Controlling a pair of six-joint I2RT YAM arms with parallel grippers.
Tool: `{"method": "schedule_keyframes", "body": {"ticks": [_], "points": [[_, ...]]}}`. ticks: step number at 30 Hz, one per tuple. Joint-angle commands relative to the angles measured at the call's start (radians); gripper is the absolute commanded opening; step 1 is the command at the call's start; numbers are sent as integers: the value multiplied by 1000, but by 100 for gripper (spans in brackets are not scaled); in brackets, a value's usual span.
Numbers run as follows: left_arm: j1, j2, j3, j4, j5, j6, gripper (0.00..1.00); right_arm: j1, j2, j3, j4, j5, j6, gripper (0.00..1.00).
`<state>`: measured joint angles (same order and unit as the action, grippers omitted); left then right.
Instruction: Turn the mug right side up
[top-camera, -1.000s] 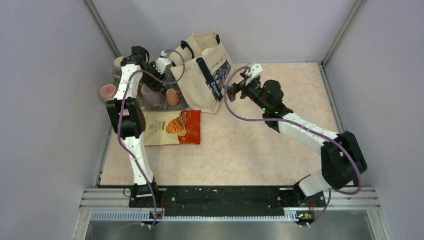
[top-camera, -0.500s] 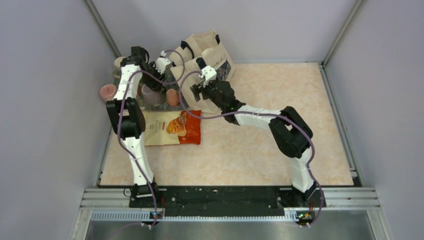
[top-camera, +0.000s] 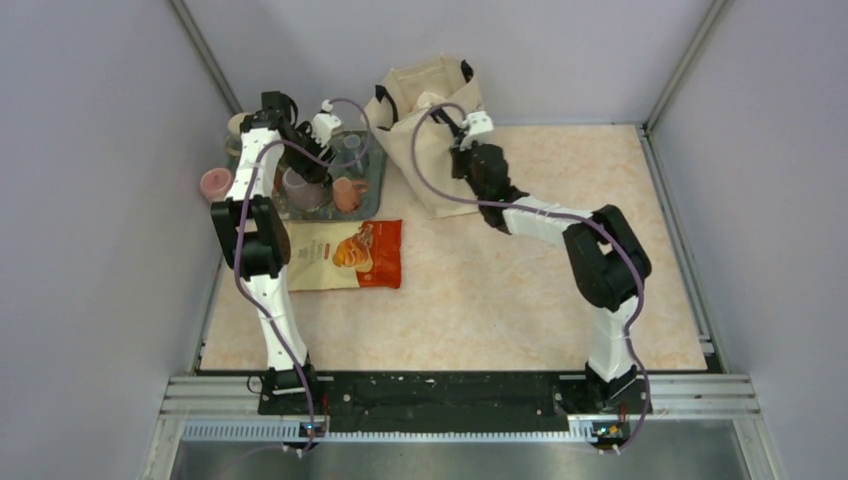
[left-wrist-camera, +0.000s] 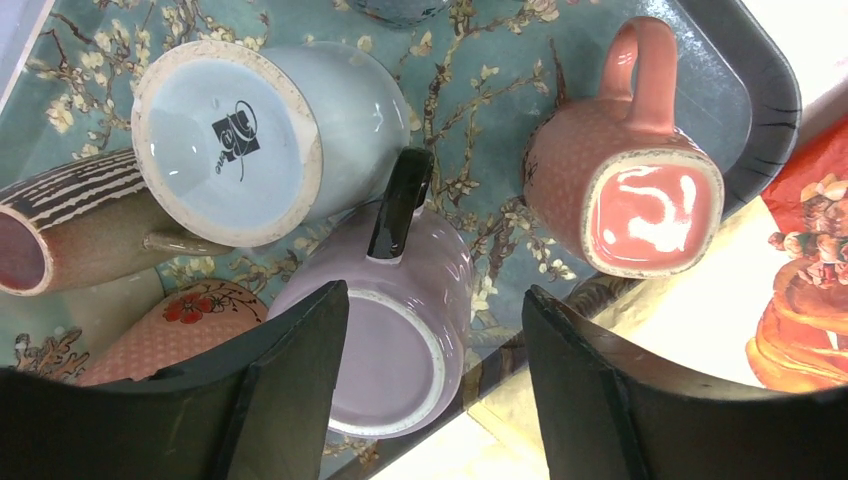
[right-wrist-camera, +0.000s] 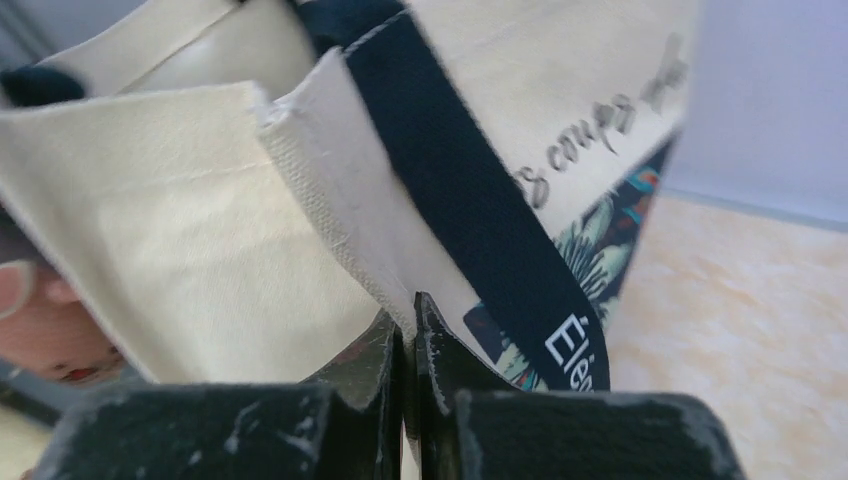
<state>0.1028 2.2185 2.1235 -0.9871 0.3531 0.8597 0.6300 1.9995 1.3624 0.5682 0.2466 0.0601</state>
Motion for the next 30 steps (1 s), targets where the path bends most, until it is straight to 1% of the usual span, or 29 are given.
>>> {"method": "schedule_keyframes", "body": {"ticks": [1, 3, 9, 10, 11, 12, 15, 17, 19, 21, 24, 27, 30], "points": [[3, -74, -3, 26, 40, -9, 71, -187, -108, -114, 98, -26, 150, 0], [4, -68, -3, 27, 34, -11, 72, -215, -115, -134, 106, -40, 149, 0], [3, -49, 0, 41, -1, -22, 72, -221, -106, -115, 81, -67, 125, 0], [4, -48, 0, 41, -2, -25, 72, -221, -111, -114, 71, -65, 123, 14], [3, -48, 0, 42, -2, -26, 71, -221, -117, -118, 66, -61, 118, 32], [3, -48, -2, 42, -2, -27, 71, -221, -129, -125, 64, -59, 112, 44], [3, -54, -3, 40, -2, -27, 71, -222, -183, -161, 69, -53, 76, 68], [3, -62, -7, 32, 7, -22, 71, -221, -236, -179, 52, -93, 30, 79], [3, -73, -16, 31, 17, -15, 71, -222, -307, -194, 11, -173, -21, 87], [3, -79, -18, 31, 22, -13, 71, -221, -370, -214, -16, -286, -69, 92], [3, -80, -10, 32, 23, -14, 71, -222, -449, -261, -17, -399, -105, 97], [3, -84, -11, 33, 29, -20, 71, -222, -484, -301, 4, -455, -104, 99], [3, -90, -11, 31, 31, -28, 71, -221, -474, -291, -29, -476, -82, 99]]}}
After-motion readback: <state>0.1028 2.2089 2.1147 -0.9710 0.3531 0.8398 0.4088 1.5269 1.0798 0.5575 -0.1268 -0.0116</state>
